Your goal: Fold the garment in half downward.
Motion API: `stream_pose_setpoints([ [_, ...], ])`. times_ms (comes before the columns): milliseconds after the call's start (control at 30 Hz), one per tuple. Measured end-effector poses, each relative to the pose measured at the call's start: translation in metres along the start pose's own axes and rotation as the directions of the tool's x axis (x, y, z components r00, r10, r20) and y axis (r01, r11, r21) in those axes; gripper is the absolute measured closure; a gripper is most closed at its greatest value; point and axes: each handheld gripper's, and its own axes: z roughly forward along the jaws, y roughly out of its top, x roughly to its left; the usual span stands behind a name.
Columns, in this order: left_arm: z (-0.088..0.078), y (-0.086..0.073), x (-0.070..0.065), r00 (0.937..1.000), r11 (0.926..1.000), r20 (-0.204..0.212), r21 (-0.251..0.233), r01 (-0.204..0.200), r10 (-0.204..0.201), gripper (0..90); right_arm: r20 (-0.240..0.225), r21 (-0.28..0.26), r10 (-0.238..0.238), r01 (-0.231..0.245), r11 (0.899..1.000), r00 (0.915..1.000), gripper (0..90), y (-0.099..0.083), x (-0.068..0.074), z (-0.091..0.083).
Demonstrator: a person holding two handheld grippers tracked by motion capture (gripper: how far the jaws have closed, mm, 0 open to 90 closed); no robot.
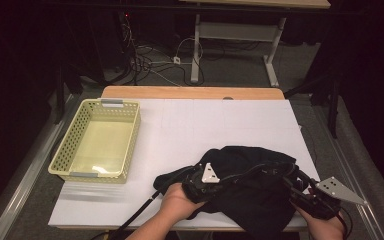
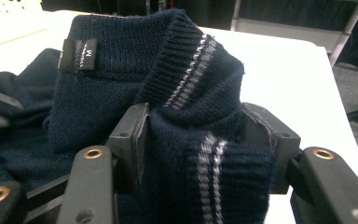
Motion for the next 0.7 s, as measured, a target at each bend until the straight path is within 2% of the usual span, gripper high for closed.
stream_pose_setpoints([
  [67,-0.012,-0.005,0.005,0.9997,0.9989,-0.009,-0.042,0.022,-0.022,75.4,-0.002,-0.002,0.001,-0.001,1.0,1.0,45.5,0.001,0.001,-0.001],
  [167,-0.033,-0.015,0.012,0.9978,0.9945,-0.045,-0.095,0.044,-0.049,76.4,-0.005,-0.007,-0.007,0.007,1.0,1.0,45.4,0.002,0.003,-0.001],
  [300,-0.065,-0.036,0.023,0.9896,0.9837,-0.103,-0.159,0.083,-0.1,77.1,-0.014,-0.003,-0.016,0.016,1.0,0.9998,45.4,0.002,0.007,0.002],
  [367,-0.082,-0.051,0.027,0.9817,0.9768,-0.135,-0.185,0.108,-0.134,77.2,-0.015,0.005,-0.026,0.026,1.0,0.9996,45.4,0.002,0.009,0.004],
  [433,-0.098,-0.071,0.032,0.969,0.9653,-0.154,-0.207,0.16,-0.193,77.2,-0.021,0.017,-0.029,0.029,0.999,0.9994,45.4,0.0,0.011,0.007],
  [533,-0.111,-0.096,0.035,0.9573,0.9574,-0.161,-0.202,0.206,-0.24,77.1,-0.018,0.031,-0.039,0.04,0.999,0.9991,45.4,-0.001,0.012,0.01],
  [567,-0.114,-0.103,0.035,0.9542,0.9535,-0.159,-0.208,0.218,-0.253,77.1,-0.018,0.032,-0.037,0.037,0.999,0.9992,45.4,-0.001,0.012,0.01],
  [600,-0.116,-0.111,0.035,0.9495,0.9461,-0.154,-0.221,0.237,-0.274,77.1,-0.019,0.028,-0.034,0.034,0.999,0.9993,45.4,-0.001,0.012,0.009],
  [667,-0.117,-0.117,0.035,0.9468,0.9398,-0.142,-0.231,0.252,-0.289,77.0,-0.017,0.013,-0.035,0.035,0.999,0.9992,45.4,0.003,0.012,0.006],
  [700,-0.116,-0.118,0.034,0.9476,0.9401,-0.136,-0.228,0.254,-0.289,76.9,-0.016,0.002,-0.038,0.038,0.999,0.9992,45.4,0.006,0.013,0.004],
])
